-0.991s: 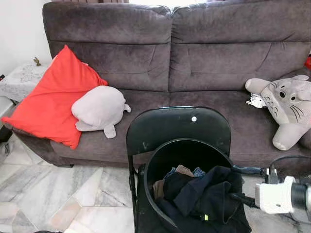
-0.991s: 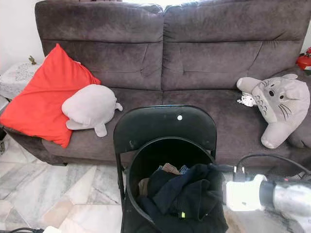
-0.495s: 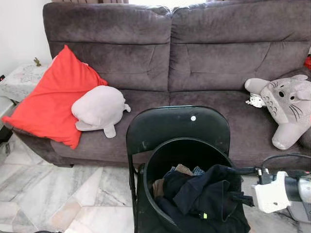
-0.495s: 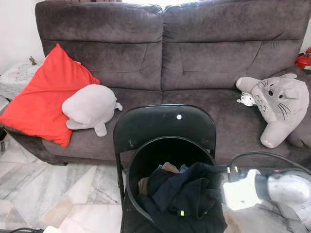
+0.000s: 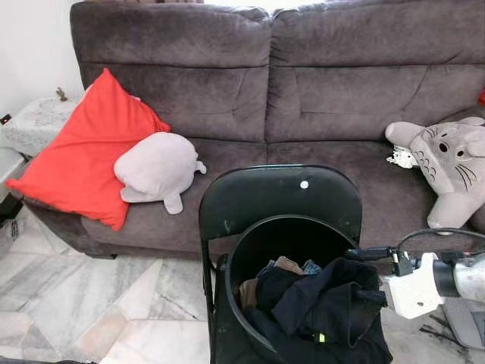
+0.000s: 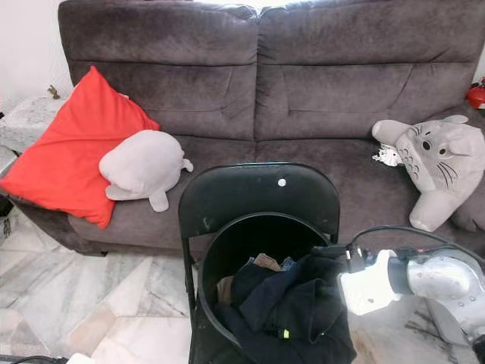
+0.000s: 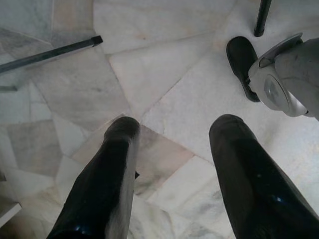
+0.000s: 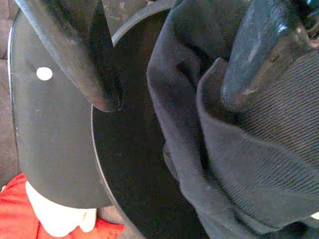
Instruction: Hang hanger
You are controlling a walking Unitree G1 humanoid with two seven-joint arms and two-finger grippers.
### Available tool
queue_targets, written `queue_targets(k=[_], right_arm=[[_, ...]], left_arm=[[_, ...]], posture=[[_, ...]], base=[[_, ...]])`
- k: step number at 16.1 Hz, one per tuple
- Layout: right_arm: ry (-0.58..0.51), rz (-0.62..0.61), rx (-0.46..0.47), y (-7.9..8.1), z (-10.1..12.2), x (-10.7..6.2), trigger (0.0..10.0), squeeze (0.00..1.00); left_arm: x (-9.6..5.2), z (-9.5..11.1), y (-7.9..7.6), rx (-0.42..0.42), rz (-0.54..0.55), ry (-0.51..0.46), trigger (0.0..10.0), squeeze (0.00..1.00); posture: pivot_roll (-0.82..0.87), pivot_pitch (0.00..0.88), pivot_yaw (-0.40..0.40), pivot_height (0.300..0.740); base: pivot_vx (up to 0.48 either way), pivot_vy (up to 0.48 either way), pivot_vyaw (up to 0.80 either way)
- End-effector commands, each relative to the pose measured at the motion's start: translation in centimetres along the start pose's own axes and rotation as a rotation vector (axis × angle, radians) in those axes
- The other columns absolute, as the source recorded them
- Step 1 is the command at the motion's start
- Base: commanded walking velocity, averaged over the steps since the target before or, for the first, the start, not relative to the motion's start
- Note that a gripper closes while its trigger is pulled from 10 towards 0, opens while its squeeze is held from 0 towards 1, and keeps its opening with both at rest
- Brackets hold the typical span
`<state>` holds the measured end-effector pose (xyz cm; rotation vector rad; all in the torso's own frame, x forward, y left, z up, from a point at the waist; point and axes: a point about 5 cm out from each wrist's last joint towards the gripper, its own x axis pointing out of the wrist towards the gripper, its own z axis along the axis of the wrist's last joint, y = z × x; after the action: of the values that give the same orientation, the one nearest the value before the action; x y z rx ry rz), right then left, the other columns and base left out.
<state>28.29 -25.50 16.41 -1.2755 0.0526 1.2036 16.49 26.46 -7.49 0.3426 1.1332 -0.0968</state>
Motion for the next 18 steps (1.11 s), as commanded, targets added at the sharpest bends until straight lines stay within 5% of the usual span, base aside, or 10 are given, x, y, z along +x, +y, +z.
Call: queue_targets(k=[1,7,18], right_arm=[[-0.014,0.013,-0.013,-0.2,0.1,0.3,10.0,0.0],[-0.089,0.022,-0.021,-0.6,0.6,1.7,10.0,0.0],[-0.134,0.165,-0.195,1.2,1.2,2.8,10.0,0.0]], left_arm=[[-0.1,-0.8,0.2,0.002,0.01,0.031,10.0,0.0],[-0.1,-0.8,0.2,-0.004,0.012,0.029,10.0,0.0],[-0.1,-0.8,0.1,-0.012,0.013,0.026,10.0,0.0]], posture=[[-0.13,0.11,0.065,0.74],[-0.13,0.124,0.055,0.74],[-0.12,0.142,0.043,0.74]], base=[[0.0,0.0,0.0],[0.0,0.0,0.0],[0.0,0.0,0.0]])
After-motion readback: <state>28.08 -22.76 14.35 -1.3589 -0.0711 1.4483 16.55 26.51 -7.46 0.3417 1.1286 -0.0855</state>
